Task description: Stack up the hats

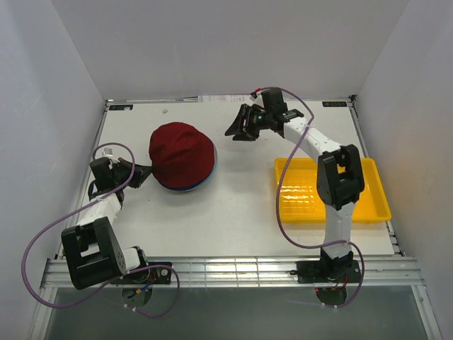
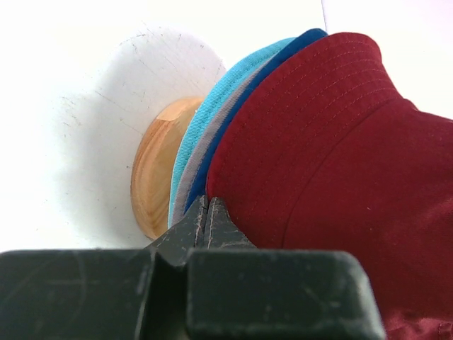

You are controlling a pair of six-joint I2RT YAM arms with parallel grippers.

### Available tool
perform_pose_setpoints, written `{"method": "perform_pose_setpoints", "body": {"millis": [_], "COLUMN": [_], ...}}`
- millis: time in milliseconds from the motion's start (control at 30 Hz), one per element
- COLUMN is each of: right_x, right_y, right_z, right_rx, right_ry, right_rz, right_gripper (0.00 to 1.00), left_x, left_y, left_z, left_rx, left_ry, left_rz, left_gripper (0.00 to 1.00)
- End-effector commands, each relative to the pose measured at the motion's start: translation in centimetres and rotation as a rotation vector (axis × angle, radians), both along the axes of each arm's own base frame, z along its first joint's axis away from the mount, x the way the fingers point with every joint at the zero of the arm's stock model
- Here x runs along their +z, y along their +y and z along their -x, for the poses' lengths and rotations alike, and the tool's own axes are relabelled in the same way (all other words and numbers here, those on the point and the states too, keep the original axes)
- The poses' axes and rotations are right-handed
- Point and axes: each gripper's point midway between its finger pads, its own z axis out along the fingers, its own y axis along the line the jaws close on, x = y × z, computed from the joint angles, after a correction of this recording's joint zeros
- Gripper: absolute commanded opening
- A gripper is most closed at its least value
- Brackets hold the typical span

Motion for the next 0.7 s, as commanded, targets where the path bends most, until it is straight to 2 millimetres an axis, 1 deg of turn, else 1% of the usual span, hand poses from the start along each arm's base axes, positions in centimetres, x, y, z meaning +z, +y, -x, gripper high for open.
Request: {"method": "perform_pose_setpoints", "body": {"millis": [0,33,67,100,133,167,200,233,267,367,467,500,533,667], "right_x": [3.5,4.7,4.6,3.8,4.6,4.6,4.3,4.7,4.6,4.4,3.8,3.7,3.2,3.0], "right_y": [0.1,-0.2,0.1,0.1,0.2,0.8,1.0,1.3,2.0,3.1,3.6,3.8,3.9,4.7], "right_z": [2.9,3.9,4.7,5.6,6.4,7.3,7.9,8.3,9.1,10.4,11.4,11.6,12.0,12.8], "right_rx": [-0.006,-0.008,-0.012,-0.009,-0.006,0.007,0.006,0.003,0.020,0.022,0.011,0.009,0.006,0.001], "right_ry": [-0.033,-0.044,-0.020,-0.008,-0.020,-0.017,-0.005,-0.012,-0.007,0.001,0.021,0.026,0.046,0.063], "right_rz": [-0.105,-0.130,-0.146,-0.151,-0.164,-0.169,-0.171,-0.172,-0.172,-0.190,-0.207,-0.209,-0.209,-0.229], "right_gripper": [0.53,0.53,0.53,0.53,0.53,0.53,0.53,0.53,0.53,0.54,0.54,0.54,0.54,0.54], "left_x": [-0.3,-0.3,-0.3,-0.3,-0.3,-0.3,-0.3,-0.3,-0.3,-0.3,-0.2,-0.2,-0.3,-0.4], "left_y": [-0.5,-0.6,-0.8,-1.0,-1.2,-1.3,-1.4,-1.5,-1.5,-1.9,-2.1,-2.1,-2.2,-2.5], "left_z": [0.9,1.0,1.0,1.1,1.2,1.2,1.3,1.4,1.5,2.0,2.3,2.4,2.6,2.9], "left_rx": [-0.008,-0.008,-0.015,-0.018,-0.022,-0.023,-0.025,-0.024,-0.025,-0.030,-0.035,-0.035,-0.036,-0.041], "left_ry": [0.033,0.037,0.037,0.037,0.038,0.039,0.038,0.040,0.039,0.053,0.055,0.059,0.066,0.069], "left_rz": [-0.018,-0.018,-0.019,-0.020,-0.020,-0.022,-0.020,-0.019,-0.022,-0.022,-0.029,-0.029,-0.029,-0.032], "left_gripper": [0.00,0.00,0.00,0.00,0.00,0.00,0.00,0.00,0.00,0.00,0.00,0.00,0.00,0.00]}}
